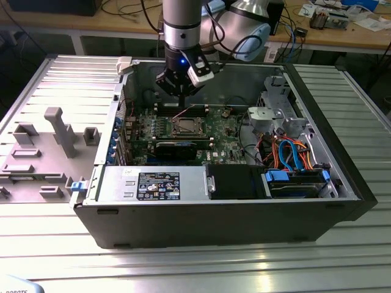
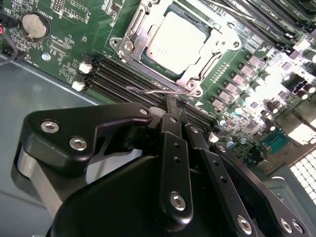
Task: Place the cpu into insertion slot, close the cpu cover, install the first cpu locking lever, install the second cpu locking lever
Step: 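Install the first cpu locking lever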
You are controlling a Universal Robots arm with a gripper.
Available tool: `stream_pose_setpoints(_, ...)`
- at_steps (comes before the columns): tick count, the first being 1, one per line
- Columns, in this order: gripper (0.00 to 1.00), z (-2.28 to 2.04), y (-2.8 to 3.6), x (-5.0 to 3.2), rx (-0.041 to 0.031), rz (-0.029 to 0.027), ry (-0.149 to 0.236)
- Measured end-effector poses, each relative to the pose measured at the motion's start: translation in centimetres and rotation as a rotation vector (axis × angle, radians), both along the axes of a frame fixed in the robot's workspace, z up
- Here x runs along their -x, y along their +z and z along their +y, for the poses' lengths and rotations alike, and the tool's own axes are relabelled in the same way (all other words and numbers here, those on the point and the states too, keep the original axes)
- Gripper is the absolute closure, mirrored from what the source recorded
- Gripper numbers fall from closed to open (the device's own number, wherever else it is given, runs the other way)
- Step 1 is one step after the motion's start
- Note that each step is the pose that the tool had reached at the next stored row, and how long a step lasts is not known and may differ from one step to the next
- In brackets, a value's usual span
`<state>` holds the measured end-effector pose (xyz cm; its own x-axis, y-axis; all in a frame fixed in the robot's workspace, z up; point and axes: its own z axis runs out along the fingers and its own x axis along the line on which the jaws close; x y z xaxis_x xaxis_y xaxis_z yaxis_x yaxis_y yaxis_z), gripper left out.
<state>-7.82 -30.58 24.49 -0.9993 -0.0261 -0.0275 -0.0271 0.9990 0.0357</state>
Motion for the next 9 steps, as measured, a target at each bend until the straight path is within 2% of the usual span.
stream_pose_setpoints(7,0.89,0.06,-0.33,-0.29,0.0009,0.0,0.0)
stream_pose_setpoints(9,0.89,0.11,-0.55,-0.59,0.001,0.0,0.001)
